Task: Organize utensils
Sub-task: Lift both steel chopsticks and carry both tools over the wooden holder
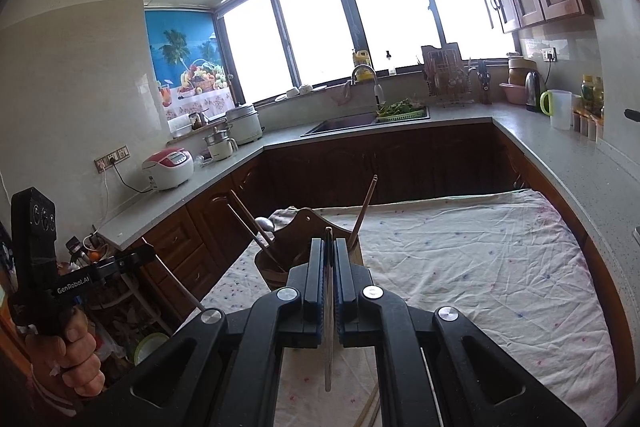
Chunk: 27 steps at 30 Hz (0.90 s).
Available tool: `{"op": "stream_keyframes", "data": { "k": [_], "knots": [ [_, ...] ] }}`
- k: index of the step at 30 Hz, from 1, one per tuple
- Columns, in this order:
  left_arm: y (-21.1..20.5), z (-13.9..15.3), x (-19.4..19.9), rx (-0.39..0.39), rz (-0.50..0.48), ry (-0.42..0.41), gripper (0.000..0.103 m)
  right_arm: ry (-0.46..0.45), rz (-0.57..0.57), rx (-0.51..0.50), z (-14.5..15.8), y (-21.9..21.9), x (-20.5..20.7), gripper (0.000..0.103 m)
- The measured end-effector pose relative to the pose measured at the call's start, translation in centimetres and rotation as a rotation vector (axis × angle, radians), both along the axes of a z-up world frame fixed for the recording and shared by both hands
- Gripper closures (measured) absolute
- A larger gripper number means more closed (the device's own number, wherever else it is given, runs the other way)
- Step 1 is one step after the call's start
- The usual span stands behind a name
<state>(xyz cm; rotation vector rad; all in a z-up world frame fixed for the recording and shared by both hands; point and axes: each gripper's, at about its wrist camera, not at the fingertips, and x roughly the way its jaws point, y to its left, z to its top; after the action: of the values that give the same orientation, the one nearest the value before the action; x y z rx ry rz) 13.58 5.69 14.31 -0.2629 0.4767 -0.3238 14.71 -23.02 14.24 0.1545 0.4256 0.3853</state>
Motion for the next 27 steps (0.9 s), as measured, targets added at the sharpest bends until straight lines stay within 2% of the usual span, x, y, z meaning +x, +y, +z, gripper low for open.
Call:
{"op": "stream_keyframes", "data": {
  "k": [9, 18, 22, 27],
  "knots": [
    [1.2, 2.9, 2.0, -0.005, 0.038, -0.074, 0.100, -0.030, 0.016, 0.013, 1.6, 1.2, 2.5, 0.099],
    [1.4, 6.3, 5.9, 0.012, 0.079, -0.161, 0.100, -0.077, 0.009, 0.028, 3.8, 2.1, 6.6, 0.099],
    [1.4, 6.3, 8.2, 0.018, 0.105, -0.169, 0.100, -0.090, -0.005, 0.026, 4.1, 2.5, 8.7, 0.099],
    [1.7, 4.6, 10.8, 0.003, 0.127, -0.141, 0.100, -0.086, -0.034, 0.022, 2.8, 2.6, 10.9, 0.099]
  ]
}}
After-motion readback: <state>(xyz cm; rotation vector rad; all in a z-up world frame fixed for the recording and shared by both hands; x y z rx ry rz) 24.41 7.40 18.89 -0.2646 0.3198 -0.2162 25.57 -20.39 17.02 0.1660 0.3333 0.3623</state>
